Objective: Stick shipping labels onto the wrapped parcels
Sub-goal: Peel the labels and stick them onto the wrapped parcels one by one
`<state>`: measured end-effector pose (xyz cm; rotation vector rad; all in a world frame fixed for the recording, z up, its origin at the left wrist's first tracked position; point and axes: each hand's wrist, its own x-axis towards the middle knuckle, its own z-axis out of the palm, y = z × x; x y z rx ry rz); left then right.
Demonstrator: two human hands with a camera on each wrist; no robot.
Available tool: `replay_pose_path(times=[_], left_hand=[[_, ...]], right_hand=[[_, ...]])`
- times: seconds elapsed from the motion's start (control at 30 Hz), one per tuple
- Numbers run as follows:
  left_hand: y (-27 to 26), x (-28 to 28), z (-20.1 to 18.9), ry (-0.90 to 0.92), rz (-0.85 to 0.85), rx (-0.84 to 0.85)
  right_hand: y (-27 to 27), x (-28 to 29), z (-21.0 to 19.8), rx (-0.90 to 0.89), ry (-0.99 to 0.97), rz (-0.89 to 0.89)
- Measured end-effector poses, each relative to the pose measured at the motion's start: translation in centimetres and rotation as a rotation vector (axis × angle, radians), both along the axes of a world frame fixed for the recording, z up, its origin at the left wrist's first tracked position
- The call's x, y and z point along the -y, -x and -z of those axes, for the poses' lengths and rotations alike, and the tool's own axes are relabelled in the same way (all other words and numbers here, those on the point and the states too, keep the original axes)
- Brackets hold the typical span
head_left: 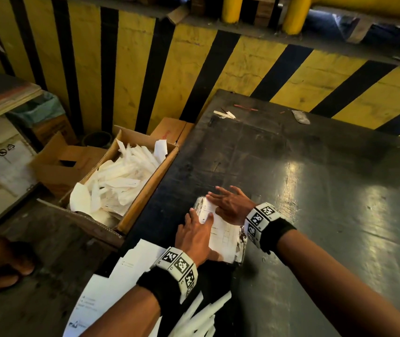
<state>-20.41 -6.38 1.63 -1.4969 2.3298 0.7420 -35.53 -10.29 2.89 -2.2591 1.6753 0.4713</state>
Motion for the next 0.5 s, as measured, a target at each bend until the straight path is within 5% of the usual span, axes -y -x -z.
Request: replay_pose_path(times=[0.5], left_hand=[[-0.2, 0.0, -0.2, -0.004, -0.004, 0.0]], right_hand=[[4.1, -8.7, 1.0, 0.025, 0.089, 0.195]])
